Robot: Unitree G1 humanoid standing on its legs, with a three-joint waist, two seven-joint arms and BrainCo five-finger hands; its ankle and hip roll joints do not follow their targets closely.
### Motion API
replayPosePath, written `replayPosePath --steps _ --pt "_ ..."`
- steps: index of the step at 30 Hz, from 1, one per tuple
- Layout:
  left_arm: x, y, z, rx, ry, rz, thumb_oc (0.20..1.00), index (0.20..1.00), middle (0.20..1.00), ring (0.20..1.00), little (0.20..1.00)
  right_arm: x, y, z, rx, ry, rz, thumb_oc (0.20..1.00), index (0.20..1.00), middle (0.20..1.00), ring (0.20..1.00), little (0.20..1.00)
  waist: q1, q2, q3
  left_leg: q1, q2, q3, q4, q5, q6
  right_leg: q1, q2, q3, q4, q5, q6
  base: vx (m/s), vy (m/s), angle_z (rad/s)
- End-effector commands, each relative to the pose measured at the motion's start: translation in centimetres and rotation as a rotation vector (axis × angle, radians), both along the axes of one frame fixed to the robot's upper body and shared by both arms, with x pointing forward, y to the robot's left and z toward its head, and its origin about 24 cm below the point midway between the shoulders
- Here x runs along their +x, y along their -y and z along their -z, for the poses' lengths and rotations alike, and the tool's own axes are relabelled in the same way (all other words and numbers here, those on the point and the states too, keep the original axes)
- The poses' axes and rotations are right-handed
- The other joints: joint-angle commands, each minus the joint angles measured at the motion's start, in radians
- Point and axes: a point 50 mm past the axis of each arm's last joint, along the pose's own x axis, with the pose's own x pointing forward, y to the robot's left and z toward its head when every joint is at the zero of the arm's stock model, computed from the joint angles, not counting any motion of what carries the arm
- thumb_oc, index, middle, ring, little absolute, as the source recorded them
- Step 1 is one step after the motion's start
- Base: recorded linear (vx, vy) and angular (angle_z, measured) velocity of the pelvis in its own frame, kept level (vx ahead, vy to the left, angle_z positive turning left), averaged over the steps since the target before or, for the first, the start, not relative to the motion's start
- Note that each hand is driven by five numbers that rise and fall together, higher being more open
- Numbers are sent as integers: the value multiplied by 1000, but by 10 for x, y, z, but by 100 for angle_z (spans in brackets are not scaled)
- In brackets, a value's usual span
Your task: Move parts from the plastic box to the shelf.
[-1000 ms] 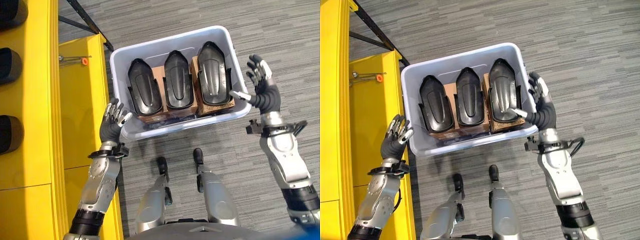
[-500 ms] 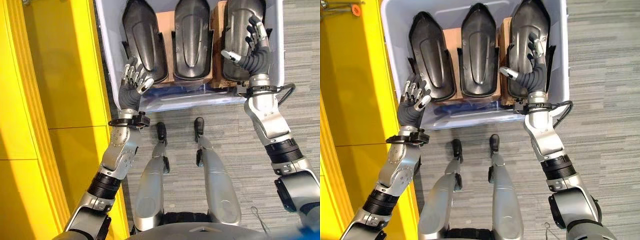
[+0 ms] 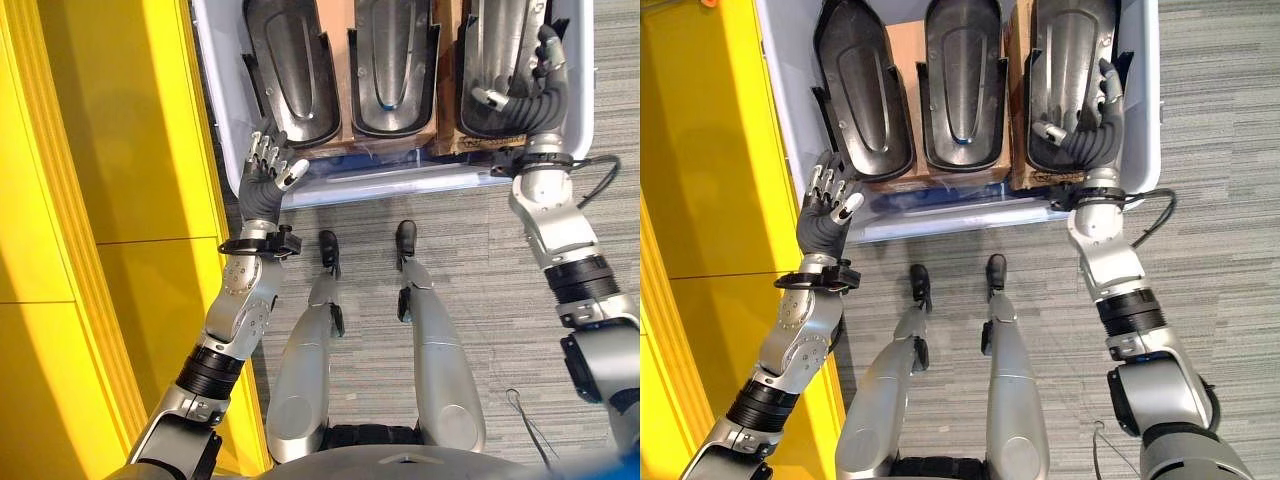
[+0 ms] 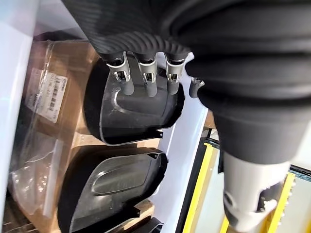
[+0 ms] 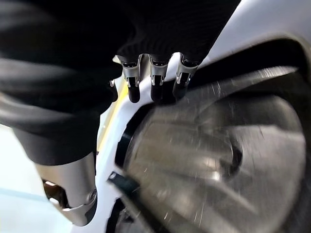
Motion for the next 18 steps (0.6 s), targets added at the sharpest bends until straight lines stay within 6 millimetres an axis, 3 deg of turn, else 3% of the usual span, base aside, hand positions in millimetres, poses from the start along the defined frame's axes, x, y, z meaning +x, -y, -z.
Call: replayPosePath --steps 1,9,18 --pt "-13 1 -12 -46 92 30 1000 1000 1000 1000 1000 -4 -18 -15 -9 62 -95 1000 1000 1000 1000 1000 -17 18 -43 4 35 -38 74 -54 -36 31 -115 -17 -19 -8 127 0 0 0" --pt "-11 0 -12 -58 85 25 1000 1000 1000 1000 1000 5 -34 -5 -18 -16 -163 1000 1000 1000 1000 1000 -10 21 -43 11 32 -43 62 -52 -34 29 -115 -19 -14 -10 125 -4 -2 2" --pt "-11 -2 -11 -57 75 2 1000 1000 1000 1000 1000 -4 -63 10 -34 -40 -302 1000 1000 1000 1000 1000 -12 18 -43 17 30 -47 60 -57 -33 36 -120 -23 -14 -15 125 3 0 1"
